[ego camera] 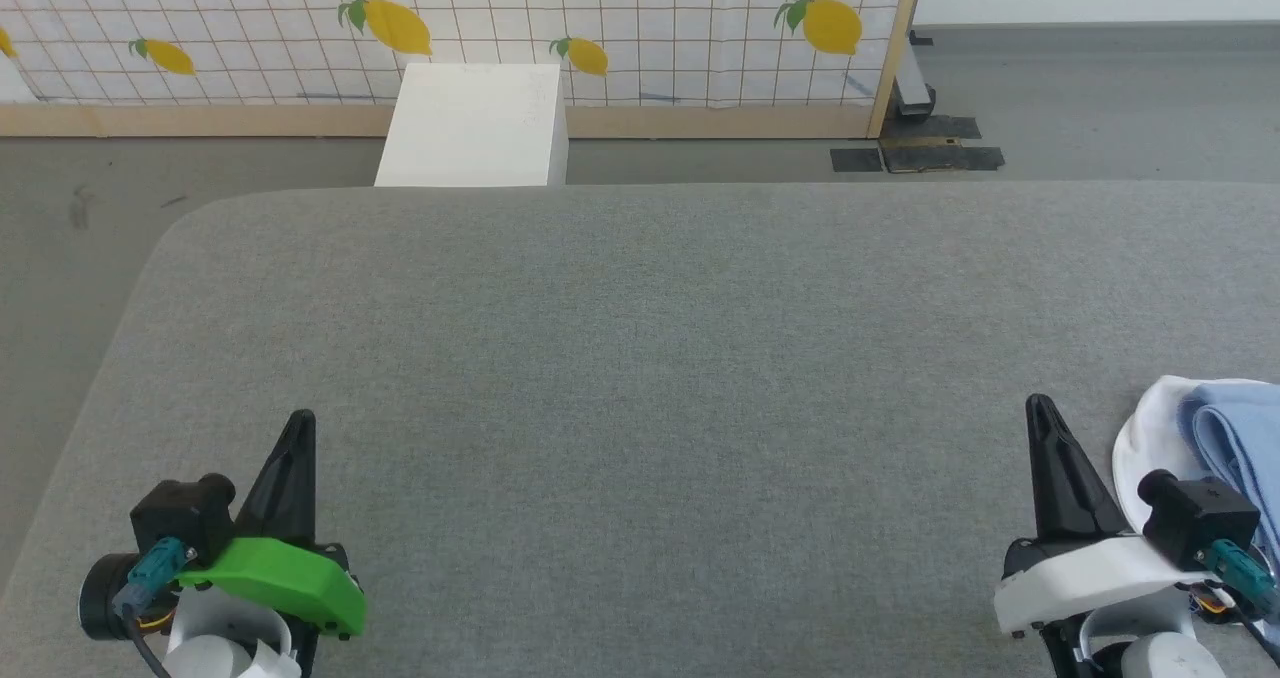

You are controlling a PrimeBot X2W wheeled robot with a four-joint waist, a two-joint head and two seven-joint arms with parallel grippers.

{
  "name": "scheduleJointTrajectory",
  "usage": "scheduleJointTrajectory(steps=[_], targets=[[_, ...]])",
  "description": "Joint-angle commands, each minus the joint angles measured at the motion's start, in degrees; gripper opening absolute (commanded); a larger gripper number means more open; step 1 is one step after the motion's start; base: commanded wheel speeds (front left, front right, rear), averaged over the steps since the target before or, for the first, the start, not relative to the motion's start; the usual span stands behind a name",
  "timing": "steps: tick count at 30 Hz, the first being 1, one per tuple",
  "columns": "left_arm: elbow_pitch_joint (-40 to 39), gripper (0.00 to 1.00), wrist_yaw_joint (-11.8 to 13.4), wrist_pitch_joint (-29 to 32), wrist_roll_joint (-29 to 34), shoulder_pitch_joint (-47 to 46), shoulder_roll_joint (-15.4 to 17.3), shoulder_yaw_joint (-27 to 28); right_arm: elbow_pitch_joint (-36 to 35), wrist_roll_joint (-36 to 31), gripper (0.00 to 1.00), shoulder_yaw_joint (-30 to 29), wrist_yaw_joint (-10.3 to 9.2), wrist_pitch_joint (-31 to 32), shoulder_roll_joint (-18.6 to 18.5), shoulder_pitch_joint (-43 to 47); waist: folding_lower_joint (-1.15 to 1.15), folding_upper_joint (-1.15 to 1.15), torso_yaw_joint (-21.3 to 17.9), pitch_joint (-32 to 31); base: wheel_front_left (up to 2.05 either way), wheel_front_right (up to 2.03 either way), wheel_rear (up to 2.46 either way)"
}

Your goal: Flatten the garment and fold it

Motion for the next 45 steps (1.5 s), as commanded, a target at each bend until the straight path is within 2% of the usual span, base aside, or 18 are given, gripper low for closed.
scheduleJointTrajectory(steps=[1,45], targets=[[-0.5,0.00,0.2,0.3,1.0,0.6,-0.5,0.3,-0.5,-0.5,0.00,0.2,-0.01,0.4,0.0,0.2,0.00,0.03,0.0,0.0,0.00,0.00,0.00],[-5.3,0.00,0.9,5.7,10.5,2.1,-6.9,3.3,-4.5,-4.9,0.00,1.6,-0.05,5.6,0.0,0.7,0.00,0.11,-0.1,-0.4,0.00,0.00,0.00]])
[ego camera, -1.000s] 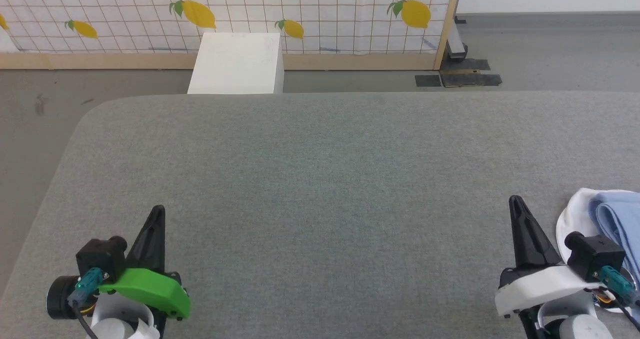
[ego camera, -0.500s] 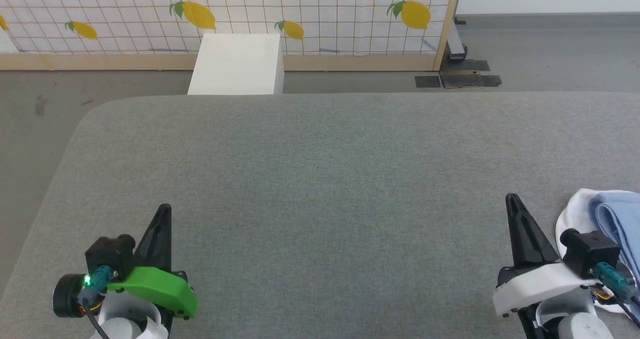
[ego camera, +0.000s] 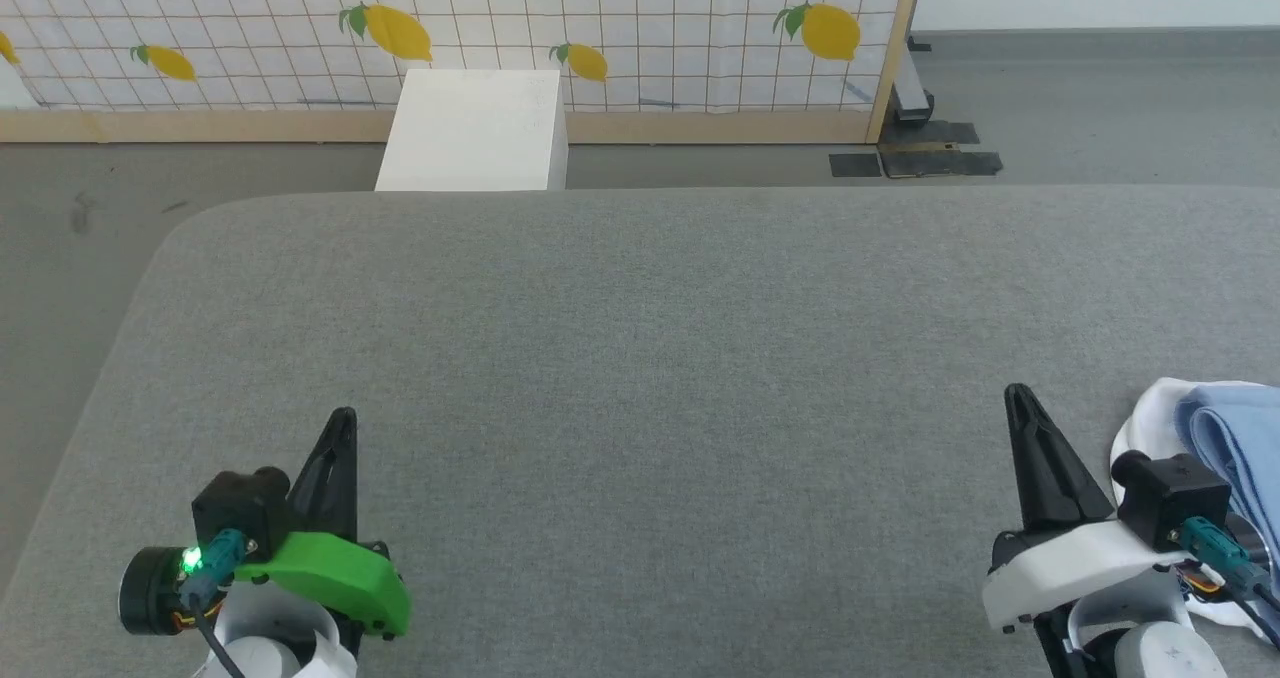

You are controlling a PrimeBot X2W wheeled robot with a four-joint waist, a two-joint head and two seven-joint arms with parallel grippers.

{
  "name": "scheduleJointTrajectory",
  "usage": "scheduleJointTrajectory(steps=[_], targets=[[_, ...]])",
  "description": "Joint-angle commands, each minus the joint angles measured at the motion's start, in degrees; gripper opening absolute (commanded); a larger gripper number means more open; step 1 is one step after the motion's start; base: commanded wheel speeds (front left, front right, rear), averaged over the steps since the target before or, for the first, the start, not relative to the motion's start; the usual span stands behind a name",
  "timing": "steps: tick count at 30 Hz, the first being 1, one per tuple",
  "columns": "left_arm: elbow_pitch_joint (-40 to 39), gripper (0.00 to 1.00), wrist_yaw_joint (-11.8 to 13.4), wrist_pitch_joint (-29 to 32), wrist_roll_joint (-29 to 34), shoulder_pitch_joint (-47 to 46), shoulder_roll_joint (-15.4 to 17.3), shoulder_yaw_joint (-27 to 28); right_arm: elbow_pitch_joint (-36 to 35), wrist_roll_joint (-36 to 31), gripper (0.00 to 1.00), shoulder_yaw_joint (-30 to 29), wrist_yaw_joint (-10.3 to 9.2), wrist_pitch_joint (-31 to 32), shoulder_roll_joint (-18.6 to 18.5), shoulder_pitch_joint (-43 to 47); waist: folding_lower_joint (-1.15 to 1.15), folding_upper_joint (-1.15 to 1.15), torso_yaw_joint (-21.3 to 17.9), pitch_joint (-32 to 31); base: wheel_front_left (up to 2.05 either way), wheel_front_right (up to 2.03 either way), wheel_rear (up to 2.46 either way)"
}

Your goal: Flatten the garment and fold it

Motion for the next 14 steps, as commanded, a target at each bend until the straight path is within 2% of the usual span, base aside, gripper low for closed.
scheduleJointTrajectory(steps=[1,14], targets=[[-0.5,0.00,0.4,0.2,0.8,0.7,-0.7,0.4,-0.5,-0.8,0.00,0.2,-0.05,0.4,0.0,0.7,0.00,0.11,0.0,0.0,0.00,0.00,0.00],[-1.8,0.00,0.5,1.8,3.5,1.1,-2.4,1.2,-1.6,-2.0,0.00,0.6,-0.05,1.9,0.1,0.8,0.00,0.13,0.0,-0.1,0.00,0.00,0.00]])
